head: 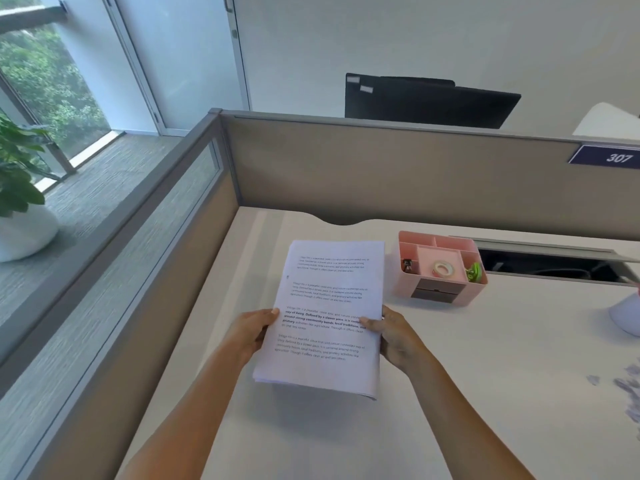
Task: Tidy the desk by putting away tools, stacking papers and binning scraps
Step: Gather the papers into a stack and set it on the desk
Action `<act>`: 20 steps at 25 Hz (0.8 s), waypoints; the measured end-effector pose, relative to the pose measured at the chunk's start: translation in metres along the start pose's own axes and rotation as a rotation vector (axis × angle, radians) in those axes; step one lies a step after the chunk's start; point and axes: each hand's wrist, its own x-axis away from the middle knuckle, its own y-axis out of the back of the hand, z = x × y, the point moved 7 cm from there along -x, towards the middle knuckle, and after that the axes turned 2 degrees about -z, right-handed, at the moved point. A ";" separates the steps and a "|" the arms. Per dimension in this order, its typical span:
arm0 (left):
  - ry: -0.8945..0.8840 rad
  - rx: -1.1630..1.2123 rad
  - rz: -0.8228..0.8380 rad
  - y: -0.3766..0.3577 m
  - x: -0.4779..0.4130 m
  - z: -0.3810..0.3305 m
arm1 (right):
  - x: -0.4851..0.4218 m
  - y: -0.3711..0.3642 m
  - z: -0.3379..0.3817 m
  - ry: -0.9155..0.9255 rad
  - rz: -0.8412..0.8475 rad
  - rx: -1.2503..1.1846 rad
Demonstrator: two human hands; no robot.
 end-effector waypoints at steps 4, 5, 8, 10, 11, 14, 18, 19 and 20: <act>-0.022 -0.008 -0.071 0.007 -0.024 -0.003 | -0.020 -0.012 0.002 -0.002 -0.063 0.079; -0.030 -0.011 -0.073 0.006 -0.029 -0.004 | -0.025 -0.014 0.005 0.009 -0.081 0.095; -0.041 -0.038 -0.098 0.005 -0.050 -0.010 | -0.046 -0.014 0.014 0.033 -0.146 0.097; -0.033 -0.061 -0.107 0.001 -0.065 -0.013 | -0.058 -0.011 0.023 0.047 -0.185 0.097; -0.027 -0.071 -0.106 -0.002 -0.074 -0.016 | -0.066 -0.010 0.027 0.052 -0.202 0.105; -0.027 -0.118 -0.115 -0.009 -0.101 -0.027 | -0.093 -0.007 0.034 0.048 -0.258 0.126; -0.014 -0.179 -0.134 -0.016 -0.139 -0.041 | -0.128 -0.002 0.047 0.048 -0.307 0.105; -0.019 -0.201 -0.136 -0.018 -0.148 -0.046 | -0.136 -0.001 0.050 0.052 -0.315 0.100; -0.027 -0.223 -0.138 -0.020 -0.157 -0.050 | -0.145 -0.001 0.052 0.051 -0.325 0.105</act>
